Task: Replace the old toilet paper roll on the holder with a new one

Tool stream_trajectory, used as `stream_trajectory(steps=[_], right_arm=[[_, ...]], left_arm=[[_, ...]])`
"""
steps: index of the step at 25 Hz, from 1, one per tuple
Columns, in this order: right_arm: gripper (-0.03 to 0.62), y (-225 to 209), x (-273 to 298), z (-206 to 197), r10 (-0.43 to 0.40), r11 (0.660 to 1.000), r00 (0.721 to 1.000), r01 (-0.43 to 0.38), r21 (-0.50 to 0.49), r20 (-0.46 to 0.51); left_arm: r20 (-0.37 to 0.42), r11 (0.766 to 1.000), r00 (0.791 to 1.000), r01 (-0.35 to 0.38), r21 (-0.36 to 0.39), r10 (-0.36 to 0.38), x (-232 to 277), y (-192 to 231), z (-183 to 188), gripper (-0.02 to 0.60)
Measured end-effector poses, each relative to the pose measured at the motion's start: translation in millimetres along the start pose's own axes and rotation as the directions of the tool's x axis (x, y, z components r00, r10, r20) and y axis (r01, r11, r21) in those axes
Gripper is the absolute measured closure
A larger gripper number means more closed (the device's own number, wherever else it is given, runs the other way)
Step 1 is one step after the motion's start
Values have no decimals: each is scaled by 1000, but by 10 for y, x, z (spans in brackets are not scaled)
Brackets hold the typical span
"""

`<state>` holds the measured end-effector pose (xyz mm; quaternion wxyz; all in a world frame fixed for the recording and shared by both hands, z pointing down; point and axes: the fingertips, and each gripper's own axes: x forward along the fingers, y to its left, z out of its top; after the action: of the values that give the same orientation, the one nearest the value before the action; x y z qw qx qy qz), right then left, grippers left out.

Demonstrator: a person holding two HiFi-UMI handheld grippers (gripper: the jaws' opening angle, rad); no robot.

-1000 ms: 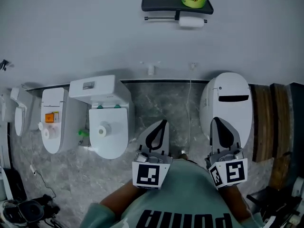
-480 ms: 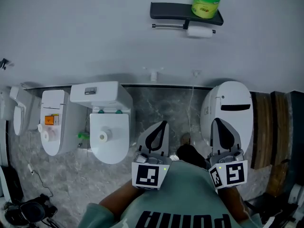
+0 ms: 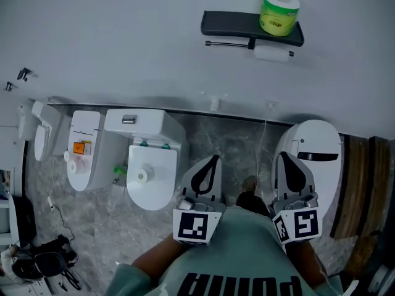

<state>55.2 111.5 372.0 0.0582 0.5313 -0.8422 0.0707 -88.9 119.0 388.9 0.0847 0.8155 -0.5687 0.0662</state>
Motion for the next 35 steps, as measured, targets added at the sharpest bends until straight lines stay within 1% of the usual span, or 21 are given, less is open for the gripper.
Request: stream_trajectory(steps=[3,10,16,23,28,32,35], right_arm=[[592,-135,74,12,35,999,999,-35,-4,-3],[592,-490,186,-64,79,997,997,-79,-1,-3],[592,-671,216,-35,123,992,992,-123,-9,24],[592,-782,266,-30,130,991,991,-131,6,37],[592,-793,339,-61,117,993,993,-118,11,26],[592,-844,445,-79,75,997,997,-75,18,9],[592,-859,520,-71,39,999,999,-39,24,-5]], left_arm=[[-28,1000,999,-22,-7,22,136,-78,-11,574],[-70,998,996,-59,31,61,396,-290,-52,574],[-61,993,993,-99,57,103,481,-425,15,574],[-65,989,989,-132,68,136,513,-430,41,574],[-72,992,991,-106,64,111,632,-427,47,574],[-57,996,996,-62,60,65,806,-370,58,574],[-69,998,997,-27,50,31,928,-298,55,574]])
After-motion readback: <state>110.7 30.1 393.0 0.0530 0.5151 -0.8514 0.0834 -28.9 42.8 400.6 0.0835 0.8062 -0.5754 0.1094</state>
